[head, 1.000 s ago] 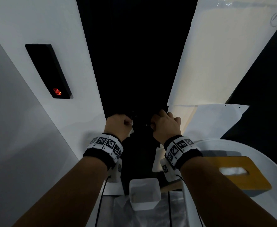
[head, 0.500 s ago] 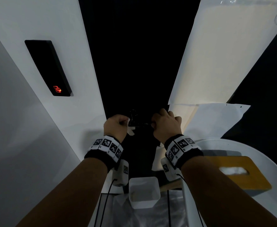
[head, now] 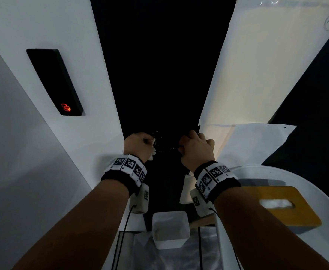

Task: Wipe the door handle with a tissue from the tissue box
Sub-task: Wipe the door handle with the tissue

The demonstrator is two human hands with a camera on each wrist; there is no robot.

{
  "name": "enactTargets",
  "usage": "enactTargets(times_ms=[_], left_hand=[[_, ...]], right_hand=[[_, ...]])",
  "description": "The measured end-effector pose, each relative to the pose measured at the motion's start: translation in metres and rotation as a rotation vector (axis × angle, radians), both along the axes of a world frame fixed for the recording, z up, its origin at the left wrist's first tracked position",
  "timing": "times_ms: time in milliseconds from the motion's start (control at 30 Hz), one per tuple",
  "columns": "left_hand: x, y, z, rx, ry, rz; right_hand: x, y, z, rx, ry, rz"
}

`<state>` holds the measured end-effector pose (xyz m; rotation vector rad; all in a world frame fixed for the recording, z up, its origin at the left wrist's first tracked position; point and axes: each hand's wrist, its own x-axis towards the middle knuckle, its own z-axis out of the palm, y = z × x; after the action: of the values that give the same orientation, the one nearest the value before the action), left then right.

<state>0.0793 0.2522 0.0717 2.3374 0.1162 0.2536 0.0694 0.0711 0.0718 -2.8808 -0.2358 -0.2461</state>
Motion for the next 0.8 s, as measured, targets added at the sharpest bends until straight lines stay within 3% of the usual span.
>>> enactTargets(times_ms=[67,200,633,800], left_hand=[[-0.004,0.001,-0.001,0.028,0.007,-0.018],[-0.004,-0.003,-0.004,0.093,-0.148,-0.025],[0.007,-0.015,0.021,0.260,0.015,-0.165],[-0.004,-0.004,0.009,0.174,0.022,-0.150]], right_hand=[[0.000,0.000,0.000,0.001,0.003,0.002],[0.000,0.001,0.000,-0.008,0.002,-0.002],[-0.001,0.001,0.003,-0.005,0.003,-0.004],[-0.002,0.001,0.003,0.008,0.010,0.009]])
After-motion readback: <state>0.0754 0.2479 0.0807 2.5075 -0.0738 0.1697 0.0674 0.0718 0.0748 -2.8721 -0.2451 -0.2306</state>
